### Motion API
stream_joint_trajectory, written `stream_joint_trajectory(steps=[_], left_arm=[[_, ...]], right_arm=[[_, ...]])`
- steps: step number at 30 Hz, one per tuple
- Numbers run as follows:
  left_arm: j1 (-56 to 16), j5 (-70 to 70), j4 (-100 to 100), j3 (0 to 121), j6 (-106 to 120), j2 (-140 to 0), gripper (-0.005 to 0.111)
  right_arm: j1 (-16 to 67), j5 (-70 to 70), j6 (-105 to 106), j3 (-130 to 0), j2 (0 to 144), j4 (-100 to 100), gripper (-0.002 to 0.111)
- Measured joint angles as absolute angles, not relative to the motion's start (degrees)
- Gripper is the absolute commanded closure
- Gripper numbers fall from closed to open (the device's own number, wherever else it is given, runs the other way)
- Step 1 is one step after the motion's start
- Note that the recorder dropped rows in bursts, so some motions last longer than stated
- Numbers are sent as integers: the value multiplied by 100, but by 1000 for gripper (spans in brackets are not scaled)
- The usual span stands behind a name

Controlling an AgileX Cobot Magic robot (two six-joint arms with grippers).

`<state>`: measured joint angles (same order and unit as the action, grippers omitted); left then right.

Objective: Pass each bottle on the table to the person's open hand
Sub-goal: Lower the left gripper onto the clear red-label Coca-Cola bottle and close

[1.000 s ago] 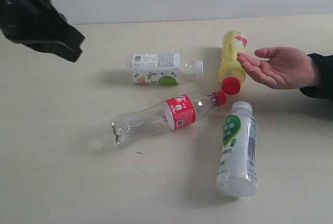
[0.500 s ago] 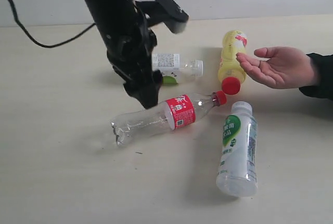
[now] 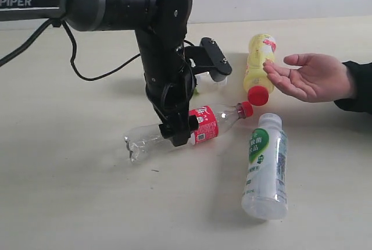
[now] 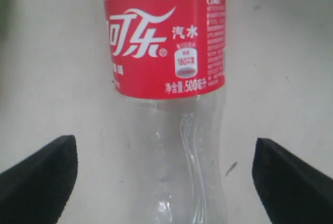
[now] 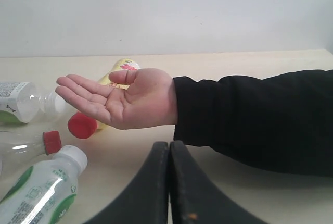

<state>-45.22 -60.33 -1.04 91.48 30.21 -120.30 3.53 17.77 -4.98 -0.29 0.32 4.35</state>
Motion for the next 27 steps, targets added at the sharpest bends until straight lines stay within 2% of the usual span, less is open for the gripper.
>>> stream_joint_trajectory(steps=[27], left_arm=[[-4522, -5662, -67, 9148, 2825, -12487, 23]], right_arm=[[353, 1766, -498, -29, 32, 435, 108]])
